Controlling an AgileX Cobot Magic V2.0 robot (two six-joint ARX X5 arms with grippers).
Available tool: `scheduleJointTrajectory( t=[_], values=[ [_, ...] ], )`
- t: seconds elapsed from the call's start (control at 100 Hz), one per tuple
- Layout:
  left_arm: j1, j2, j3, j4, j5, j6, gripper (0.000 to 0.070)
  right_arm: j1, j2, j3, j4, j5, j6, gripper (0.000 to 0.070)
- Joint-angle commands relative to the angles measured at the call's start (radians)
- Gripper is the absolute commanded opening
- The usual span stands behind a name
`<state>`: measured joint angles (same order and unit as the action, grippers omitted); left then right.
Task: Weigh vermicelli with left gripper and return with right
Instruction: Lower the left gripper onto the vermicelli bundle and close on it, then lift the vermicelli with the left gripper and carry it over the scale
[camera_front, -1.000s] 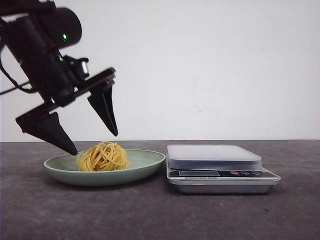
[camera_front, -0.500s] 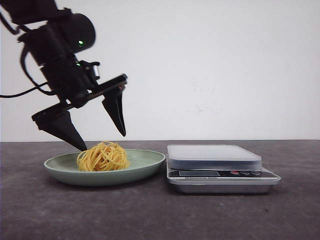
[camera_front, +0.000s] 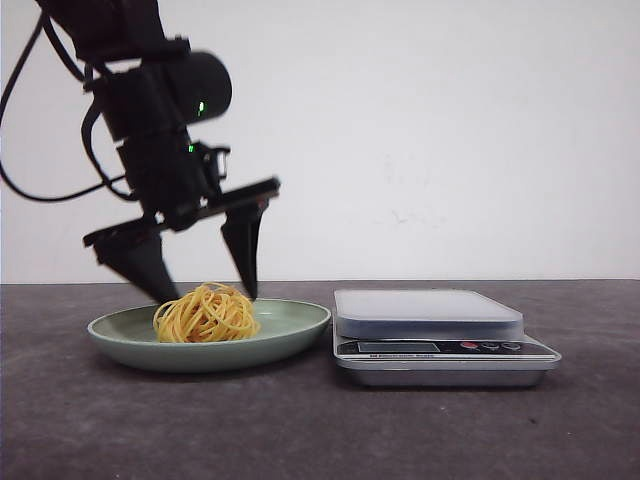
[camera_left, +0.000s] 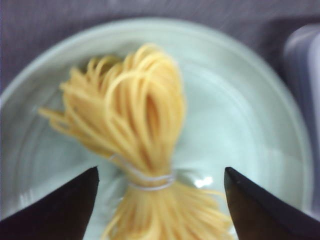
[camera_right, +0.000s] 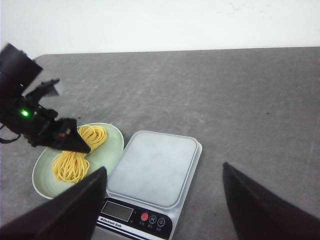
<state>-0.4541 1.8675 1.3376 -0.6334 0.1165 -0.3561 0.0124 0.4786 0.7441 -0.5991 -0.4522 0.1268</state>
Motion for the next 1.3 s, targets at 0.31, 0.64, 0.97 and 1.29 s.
scheduleJointTrajectory(
  t=[0.31, 0.64, 0.97, 1.29],
  values=[
    [-0.008, 0.024, 0.017, 0.011, -0.012, 0.004, 0.0321, 0.002, 0.004, 0.019, -0.007, -0.003, -0.012, 0.0460],
    [-0.011, 0.026, 0.017, 0.000, -0.012, 0.048, 0.0010, 0.002, 0.004, 0.019, -0.004, 0.000, -0.012, 0.0460],
    [-0.019, -0.019, 0.140, -0.077, 0.050, 0.083, 0.0010, 0.002, 0.004, 0.019, -0.009, 0.007, -0.012, 0.0460],
    [-0.034, -0.132, 0.262, 0.004, 0.459, -0.061, 0.0010, 0.002, 0.004, 0.019, -0.009, 0.007, -0.011, 0.0460]
  ],
)
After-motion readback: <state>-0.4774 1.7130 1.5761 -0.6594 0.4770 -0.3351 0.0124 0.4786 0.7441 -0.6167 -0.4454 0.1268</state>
